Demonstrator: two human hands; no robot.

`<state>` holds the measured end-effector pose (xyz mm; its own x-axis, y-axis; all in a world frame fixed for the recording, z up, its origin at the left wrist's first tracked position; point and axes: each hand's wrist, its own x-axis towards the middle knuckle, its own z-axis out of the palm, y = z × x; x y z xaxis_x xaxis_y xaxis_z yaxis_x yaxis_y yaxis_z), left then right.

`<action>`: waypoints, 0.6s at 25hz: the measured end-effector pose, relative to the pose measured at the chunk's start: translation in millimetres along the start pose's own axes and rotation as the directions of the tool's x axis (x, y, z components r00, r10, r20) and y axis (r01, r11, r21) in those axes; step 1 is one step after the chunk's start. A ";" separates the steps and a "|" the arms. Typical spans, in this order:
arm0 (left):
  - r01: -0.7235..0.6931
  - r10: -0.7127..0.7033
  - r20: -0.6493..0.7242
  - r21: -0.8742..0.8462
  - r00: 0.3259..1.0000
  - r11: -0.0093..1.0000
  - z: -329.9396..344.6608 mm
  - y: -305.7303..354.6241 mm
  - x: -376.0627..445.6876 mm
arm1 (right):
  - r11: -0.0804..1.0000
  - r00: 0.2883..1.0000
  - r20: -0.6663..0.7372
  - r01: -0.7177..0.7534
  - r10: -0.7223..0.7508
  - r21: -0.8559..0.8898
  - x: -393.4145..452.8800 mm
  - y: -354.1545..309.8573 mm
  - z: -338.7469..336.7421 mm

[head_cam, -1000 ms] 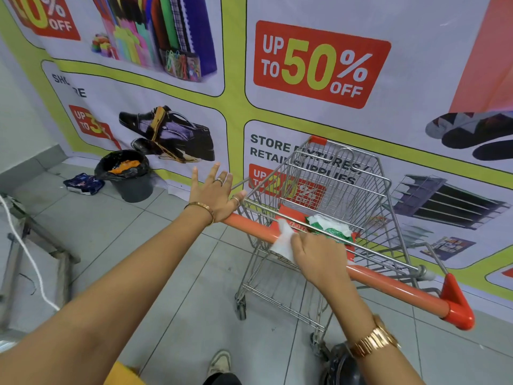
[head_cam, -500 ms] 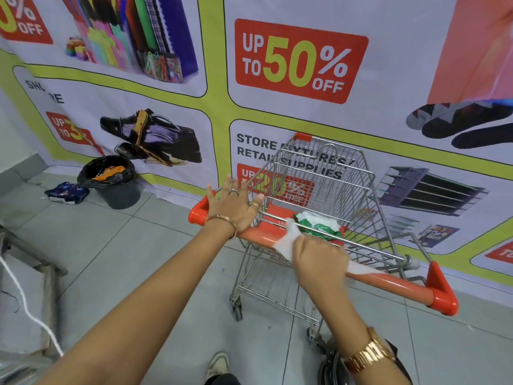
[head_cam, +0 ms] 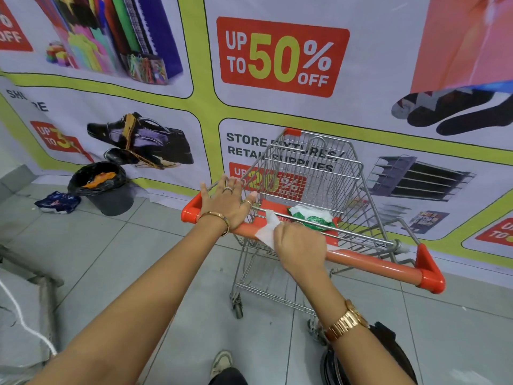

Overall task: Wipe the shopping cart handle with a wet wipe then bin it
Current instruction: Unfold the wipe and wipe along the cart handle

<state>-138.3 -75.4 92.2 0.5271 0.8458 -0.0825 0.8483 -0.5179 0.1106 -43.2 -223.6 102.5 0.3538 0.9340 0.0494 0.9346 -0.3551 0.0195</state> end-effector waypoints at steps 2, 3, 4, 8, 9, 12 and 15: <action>0.010 -0.010 -0.008 -0.028 1.000 1.000 -0.8 -4.4 2.1 | 0.990 0.992 -0.010 -0.127 0.128 0.057 -14.8 30.4 2.7; 0.014 -0.014 -0.008 -0.038 1.000 0.999 -0.6 -5.6 2.9 | 0.980 0.981 -0.043 -0.185 0.189 0.078 -23.0 46.4 4.0; 0.018 -0.018 -0.007 -0.048 1.000 0.999 0.0 -5.8 3.6 | 0.971 0.971 -0.076 -0.217 0.225 0.100 -31.2 60.1 4.9; -0.013 0.013 -0.003 0.008 1.000 1.000 2.6 0.6 2.0 | 0.955 0.950 -0.105 -0.286 0.293 0.075 -34.7 64.7 8.0; -0.024 0.024 0.000 0.019 1.000 1.000 2.8 2.2 2.2 | 0.962 0.956 -0.110 -0.270 0.273 0.042 -29.3 54.3 8.9; -0.027 0.027 0.000 0.041 1.000 0.999 3.2 3.6 2.0 | 0.985 0.979 -0.112 -0.168 0.173 0.046 -11.9 14.3 6.7; -0.003 0.003 -0.008 0.028 1.000 1.000 2.3 -2.4 1.0 | 0.992 0.982 -0.152 -0.106 0.116 0.071 -7.6 5.2 7.5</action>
<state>-139.7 -73.6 89.5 0.5294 0.8452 -0.0742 0.8478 -0.5237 0.0834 -40.9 -232.3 94.7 0.4504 0.8695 0.2026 0.8919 -0.4487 -0.0568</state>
